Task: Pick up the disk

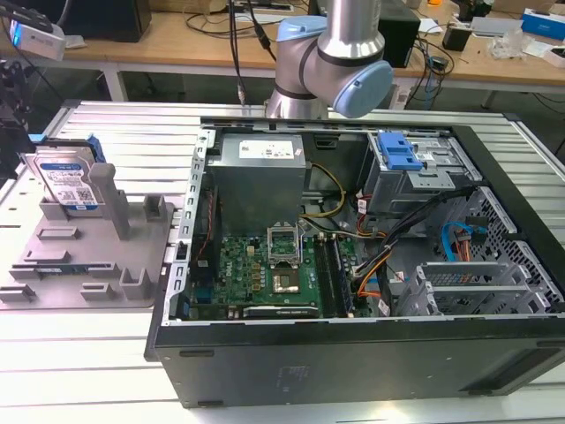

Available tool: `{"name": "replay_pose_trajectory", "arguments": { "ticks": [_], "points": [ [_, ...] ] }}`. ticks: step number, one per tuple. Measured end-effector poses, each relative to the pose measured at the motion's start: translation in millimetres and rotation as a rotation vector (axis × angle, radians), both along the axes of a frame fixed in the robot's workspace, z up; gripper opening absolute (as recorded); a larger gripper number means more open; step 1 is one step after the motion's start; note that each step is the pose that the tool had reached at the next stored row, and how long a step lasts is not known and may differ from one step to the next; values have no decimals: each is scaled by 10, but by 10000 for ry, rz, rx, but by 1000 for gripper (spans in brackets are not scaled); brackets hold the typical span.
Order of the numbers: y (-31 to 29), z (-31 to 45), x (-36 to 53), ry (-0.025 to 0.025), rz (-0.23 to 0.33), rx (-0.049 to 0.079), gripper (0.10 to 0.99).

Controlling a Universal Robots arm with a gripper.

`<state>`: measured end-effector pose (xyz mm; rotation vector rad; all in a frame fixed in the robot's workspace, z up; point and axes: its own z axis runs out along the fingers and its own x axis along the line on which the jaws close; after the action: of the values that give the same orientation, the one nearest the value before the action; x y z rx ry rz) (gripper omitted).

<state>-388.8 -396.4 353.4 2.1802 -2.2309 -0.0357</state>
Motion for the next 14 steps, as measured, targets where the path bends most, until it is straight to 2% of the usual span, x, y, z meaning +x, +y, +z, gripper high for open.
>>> {"name": "replay_pose_trajectory", "arguments": {
  "ticks": [3, 8, 12, 14],
  "points": [
    [57, 0, -3, 0, -36, 0, 541],
    [271, -4, -34, 1, -35, -1, 541],
    [464, -12, -111, -10, -37, 0, 541],
    [533, -16, -145, -14, -37, -1, 541]
  ]
}}
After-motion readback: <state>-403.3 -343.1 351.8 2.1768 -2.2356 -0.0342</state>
